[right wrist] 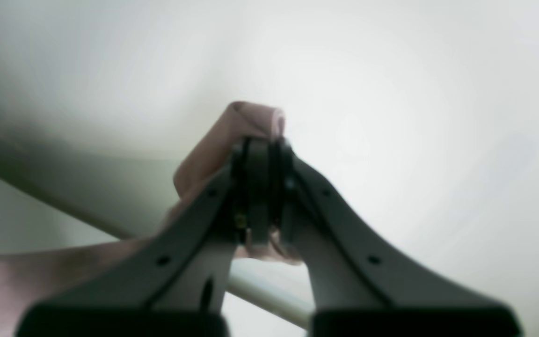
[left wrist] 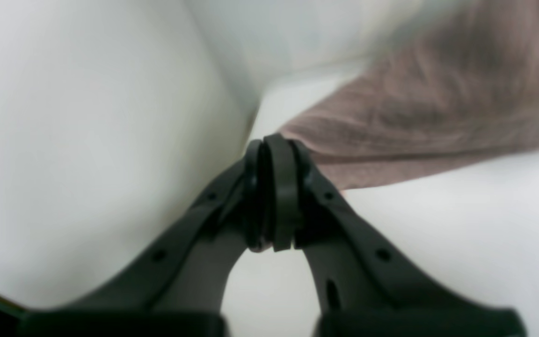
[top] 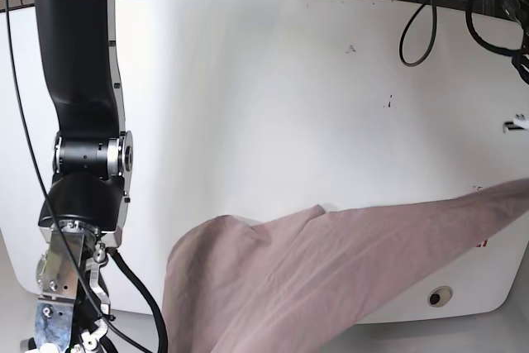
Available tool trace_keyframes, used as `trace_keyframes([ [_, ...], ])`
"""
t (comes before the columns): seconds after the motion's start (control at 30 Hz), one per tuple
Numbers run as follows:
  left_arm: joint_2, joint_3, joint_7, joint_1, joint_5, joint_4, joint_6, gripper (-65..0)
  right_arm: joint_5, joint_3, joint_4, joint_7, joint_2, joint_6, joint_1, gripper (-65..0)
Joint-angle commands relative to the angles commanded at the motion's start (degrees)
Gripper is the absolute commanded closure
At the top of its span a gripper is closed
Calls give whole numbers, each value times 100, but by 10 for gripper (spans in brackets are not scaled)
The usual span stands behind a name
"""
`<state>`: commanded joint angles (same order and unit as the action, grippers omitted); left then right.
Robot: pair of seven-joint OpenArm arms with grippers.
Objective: Fold the T-shirt properly
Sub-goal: 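Lift and pull the shirt edge with the left gripper, stretching it, then swing the shirt out and lay it flat, both grippers holding corners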
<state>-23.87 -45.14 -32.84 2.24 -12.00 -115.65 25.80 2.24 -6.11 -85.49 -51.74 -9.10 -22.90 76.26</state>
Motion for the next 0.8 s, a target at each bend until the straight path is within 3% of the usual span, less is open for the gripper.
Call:
trace_keyframes([
  [0.27,-703,299,-1433,1749,0,18,0,0,-9,0,440,0,-18,-35,580,0],
  [0.4,-818,519,-1890,2303,0,26,9,0,-9,0,457,0,-18,-35,642,0],
  [0.8,-826,607,-2013,2497,-26,35,9,0,-9,18,492,-9,-185,-35,404,0],
])
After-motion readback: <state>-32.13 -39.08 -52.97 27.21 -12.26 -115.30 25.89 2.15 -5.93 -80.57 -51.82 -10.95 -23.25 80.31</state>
